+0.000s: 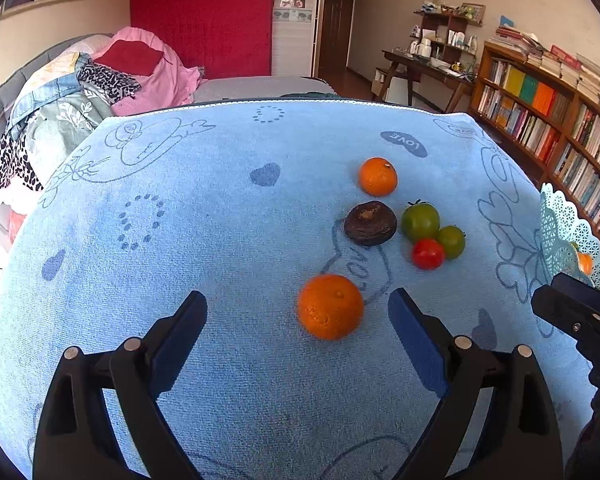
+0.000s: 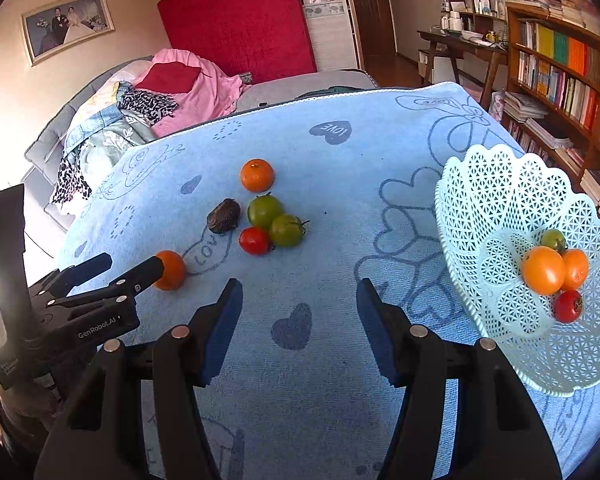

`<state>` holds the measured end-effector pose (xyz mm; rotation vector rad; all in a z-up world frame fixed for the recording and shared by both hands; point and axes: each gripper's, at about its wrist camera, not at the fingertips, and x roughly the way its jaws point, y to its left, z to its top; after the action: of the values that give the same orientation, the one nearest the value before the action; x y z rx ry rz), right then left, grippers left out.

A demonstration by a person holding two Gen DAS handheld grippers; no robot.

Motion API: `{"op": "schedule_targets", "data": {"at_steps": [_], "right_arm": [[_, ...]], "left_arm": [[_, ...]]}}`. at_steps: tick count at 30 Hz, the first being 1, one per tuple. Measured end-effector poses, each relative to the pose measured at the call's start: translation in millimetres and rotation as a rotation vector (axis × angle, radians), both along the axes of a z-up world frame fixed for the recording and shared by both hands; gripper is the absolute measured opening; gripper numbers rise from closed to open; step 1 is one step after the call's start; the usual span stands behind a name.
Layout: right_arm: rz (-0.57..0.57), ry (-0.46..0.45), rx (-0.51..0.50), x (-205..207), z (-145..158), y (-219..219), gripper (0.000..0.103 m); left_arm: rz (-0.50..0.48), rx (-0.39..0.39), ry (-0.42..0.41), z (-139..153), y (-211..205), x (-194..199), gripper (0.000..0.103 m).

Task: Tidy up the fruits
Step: 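Move left tool to a round orange and close on it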

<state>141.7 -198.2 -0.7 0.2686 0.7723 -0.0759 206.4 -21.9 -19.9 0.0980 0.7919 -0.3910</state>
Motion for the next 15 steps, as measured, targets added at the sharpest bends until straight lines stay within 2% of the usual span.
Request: {"op": "schedule_targets", "data": {"at_steps": [5,8,11,12,14,15], "right_arm": [[0.003,0.016,-0.003,5,-6,4,0.061],[-0.001,0.023,-0.005,7,-9,3,0.061],[0.001,0.034,0.001,10,-12,2,0.061],[0.003,0.038,0.006,11,-14,2,0.061],[0.007,0.045,0.009,14,-16,2,0.061],[0.009,0.047,0.008,16,-16,2,0.061]], "left_arm": [[-0.022,-0.005,0.015,-8,-4,3,0.085],[-0.029,-0.006,0.031,-14,-7,6,0.077],[-0.044,-0.022,0.057,-21,-10,9,0.063],[-0.05,-0.035,0.067,-24,-10,10,0.055],[-0.058,-0.058,0.067,-25,-9,10,0.048],[-0.075,-0.074,0.064,-24,-9,8,0.039]]}}
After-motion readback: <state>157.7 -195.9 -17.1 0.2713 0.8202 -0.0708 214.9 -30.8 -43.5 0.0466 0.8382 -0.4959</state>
